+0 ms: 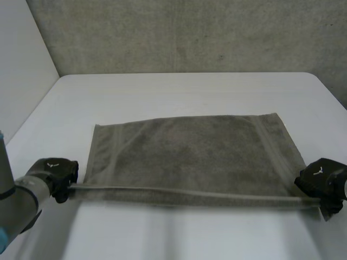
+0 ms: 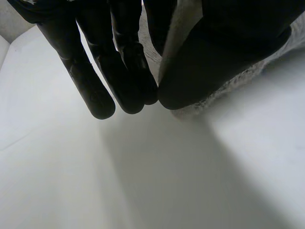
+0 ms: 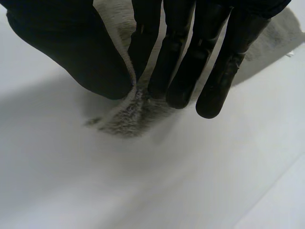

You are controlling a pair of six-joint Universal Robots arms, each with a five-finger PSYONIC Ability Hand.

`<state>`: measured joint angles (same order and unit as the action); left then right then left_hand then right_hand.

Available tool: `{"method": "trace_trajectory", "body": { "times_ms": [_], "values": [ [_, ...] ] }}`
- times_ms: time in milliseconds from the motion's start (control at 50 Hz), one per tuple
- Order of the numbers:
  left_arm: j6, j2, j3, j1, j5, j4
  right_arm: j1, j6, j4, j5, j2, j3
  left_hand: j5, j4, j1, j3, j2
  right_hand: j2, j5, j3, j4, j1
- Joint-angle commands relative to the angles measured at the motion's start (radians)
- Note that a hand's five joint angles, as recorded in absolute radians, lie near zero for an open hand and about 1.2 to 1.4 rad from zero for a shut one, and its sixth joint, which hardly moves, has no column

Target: Fold the towel.

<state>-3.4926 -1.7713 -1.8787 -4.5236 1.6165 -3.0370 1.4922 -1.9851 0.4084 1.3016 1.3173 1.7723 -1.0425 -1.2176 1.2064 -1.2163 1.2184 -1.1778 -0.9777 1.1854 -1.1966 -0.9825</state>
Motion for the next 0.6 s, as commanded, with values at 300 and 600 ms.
{"method": "trace_trajectory", "body": {
  "times_ms": [300,600],
  "values": [
    [0.014,-0.551,0.726,0.090,0.154,-0.065,0.269,-0.024,-0.643,0.079,-0.516,-0.606,-0.179,-0.179,0.190,-0.180,0.178,-0.218,-0.244,0.211,-0.200,-0.414],
    [0.010,-0.792,1.037,0.100,0.175,-0.074,0.273,-0.029,-0.760,-0.004,-0.865,-0.944,-0.179,-0.179,0.190,-0.180,0.178,-0.218,-0.244,0.211,-0.200,-0.414]
  ]
}}
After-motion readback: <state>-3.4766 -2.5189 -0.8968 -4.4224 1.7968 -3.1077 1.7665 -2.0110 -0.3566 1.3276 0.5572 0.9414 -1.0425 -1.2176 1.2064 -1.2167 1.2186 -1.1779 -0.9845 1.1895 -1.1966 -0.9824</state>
